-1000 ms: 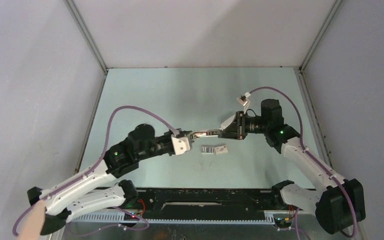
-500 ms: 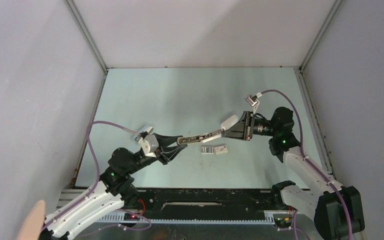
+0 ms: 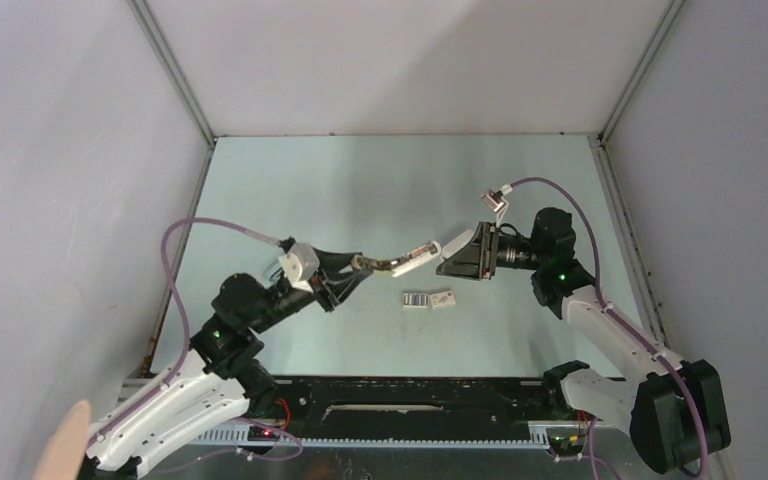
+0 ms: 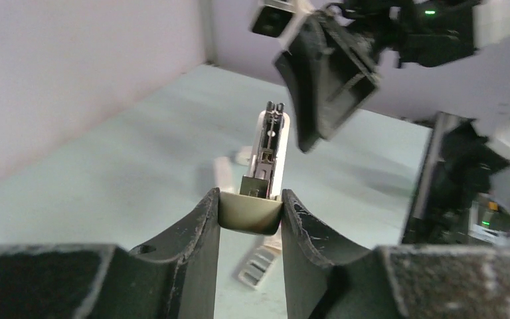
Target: Load the staples into the stapler
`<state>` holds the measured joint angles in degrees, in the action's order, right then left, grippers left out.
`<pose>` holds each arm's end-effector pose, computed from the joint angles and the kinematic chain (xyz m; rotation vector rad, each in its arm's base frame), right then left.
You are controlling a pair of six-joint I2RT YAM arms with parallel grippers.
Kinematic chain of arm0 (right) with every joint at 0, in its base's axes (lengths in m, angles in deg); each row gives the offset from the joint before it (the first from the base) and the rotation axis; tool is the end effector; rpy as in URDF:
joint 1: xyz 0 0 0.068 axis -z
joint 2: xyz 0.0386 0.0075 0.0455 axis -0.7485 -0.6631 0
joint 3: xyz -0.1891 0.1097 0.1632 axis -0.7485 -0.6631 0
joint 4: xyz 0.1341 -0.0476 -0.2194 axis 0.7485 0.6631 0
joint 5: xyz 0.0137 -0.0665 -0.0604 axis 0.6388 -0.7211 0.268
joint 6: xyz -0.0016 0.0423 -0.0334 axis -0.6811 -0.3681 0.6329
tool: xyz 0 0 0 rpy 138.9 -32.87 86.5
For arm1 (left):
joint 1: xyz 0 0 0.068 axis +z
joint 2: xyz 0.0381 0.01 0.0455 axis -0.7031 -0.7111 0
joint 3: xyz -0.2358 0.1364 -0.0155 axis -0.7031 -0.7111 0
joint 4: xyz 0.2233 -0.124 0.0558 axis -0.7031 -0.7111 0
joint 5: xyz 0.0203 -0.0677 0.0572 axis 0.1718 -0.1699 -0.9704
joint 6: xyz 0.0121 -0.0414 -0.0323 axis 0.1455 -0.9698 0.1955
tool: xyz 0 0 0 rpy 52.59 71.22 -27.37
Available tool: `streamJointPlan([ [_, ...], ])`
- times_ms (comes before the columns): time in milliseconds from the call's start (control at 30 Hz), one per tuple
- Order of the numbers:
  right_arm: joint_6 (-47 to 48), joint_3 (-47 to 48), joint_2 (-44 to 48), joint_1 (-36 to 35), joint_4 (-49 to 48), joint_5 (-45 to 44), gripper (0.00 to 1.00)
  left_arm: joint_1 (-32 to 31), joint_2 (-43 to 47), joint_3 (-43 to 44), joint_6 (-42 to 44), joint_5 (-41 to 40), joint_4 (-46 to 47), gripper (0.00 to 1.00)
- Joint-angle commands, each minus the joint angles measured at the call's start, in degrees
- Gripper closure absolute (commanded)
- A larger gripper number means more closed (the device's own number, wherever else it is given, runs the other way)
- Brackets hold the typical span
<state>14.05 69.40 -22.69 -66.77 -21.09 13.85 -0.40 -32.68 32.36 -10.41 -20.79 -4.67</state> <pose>0.2048 0.1012 0.2739 -0.4216 1.9329 1.7509 0.0945 -0.1079 0.3142 0.7306 1.2865 -0.8828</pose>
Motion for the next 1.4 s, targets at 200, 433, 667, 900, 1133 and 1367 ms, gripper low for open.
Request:
streamJointPlan([
  [200,22.6,8.5,4.2,-2.5,23.0,-12.2,0.21,3.6,-9.1,16.7,15.3,-2.0,-19.5,1.0],
  [433,40.6,10.7,8.2,-13.6,26.1,-26.0,0.16,4.1,-15.3,24.3,25.0,6.6,-32.8,1.0],
  [667,64.1,10.7,7.1,-26.2,23.0,-32.8,0.16,4.2,-18.9,28.2,30.4,15.4,-41.4,1.0],
  [900,72.0,13.7,-2.0,-31.7,22.2,-35.8,0.19,4.2,-19.0,27.5,30.7,19.2,-41.0,1.0],
  [1133,74.4,16.0,-8.8,-34.5,21.7,-38.0,0.3,4.1,-17.7,25.9,30.7,20.0,-39.7,1.0],
  [1367,74.3,18.2,-12.2,-34.3,24.0,-35.9,0.74,4.3,-17.2,24.8,30.8,19.0,-39.0,1.0],
])
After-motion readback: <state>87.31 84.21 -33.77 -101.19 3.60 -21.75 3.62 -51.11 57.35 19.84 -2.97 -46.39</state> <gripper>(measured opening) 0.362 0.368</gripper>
